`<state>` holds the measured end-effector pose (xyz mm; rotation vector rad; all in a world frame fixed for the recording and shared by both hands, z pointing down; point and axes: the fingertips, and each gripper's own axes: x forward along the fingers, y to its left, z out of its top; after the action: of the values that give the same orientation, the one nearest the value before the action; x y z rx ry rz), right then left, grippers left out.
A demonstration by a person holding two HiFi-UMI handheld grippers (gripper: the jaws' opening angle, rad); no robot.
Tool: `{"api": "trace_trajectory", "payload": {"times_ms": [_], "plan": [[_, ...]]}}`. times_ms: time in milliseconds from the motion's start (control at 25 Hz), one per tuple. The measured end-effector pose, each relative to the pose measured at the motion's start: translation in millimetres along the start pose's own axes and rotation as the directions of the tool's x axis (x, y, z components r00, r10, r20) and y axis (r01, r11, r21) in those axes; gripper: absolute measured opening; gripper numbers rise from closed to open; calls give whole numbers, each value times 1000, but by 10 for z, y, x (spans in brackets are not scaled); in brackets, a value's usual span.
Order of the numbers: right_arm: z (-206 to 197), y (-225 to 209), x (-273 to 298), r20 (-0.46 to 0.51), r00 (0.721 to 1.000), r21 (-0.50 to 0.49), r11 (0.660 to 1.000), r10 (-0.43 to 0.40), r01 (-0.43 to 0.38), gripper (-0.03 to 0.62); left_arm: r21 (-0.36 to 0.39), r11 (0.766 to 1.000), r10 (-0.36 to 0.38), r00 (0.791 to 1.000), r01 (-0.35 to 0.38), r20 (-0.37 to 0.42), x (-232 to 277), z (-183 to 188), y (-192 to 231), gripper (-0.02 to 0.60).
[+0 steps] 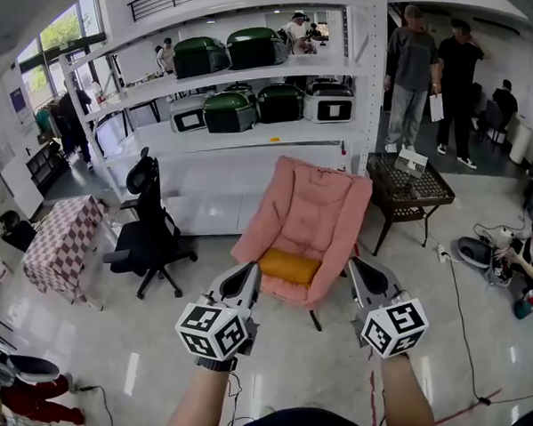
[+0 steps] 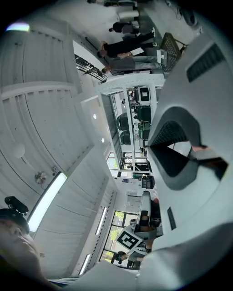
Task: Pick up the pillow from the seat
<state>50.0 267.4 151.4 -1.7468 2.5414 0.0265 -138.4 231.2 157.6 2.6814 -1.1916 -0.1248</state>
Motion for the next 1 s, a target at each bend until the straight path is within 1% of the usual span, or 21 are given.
{"api": "trace_trajectory", "payload": {"times_ms": [200,440,640,840,1000], "plan": [[41,-166,21,22,1000,11,1000,-6,6,3,7,1000,7,1000,-7,8,120,31,10,5],[-7,-371,-39,13,1000,39,999,20,-20,3,15,999,48,999,-48,0,257,-4,-62,5],[-143,-465,8,6,1000,54,998,30,-30,3,27,997,67,998,-67,-14,363,-116,-34,5],[-259,-604,213,-17,999,55,998,28,-27,3,18,998,65,998,-65,-19,598,-200,85,3],[-407,-671,514,-46,999,48,999,23,-21,3,-4,998,58,998,-58,-13,831,-267,354,5]]}}
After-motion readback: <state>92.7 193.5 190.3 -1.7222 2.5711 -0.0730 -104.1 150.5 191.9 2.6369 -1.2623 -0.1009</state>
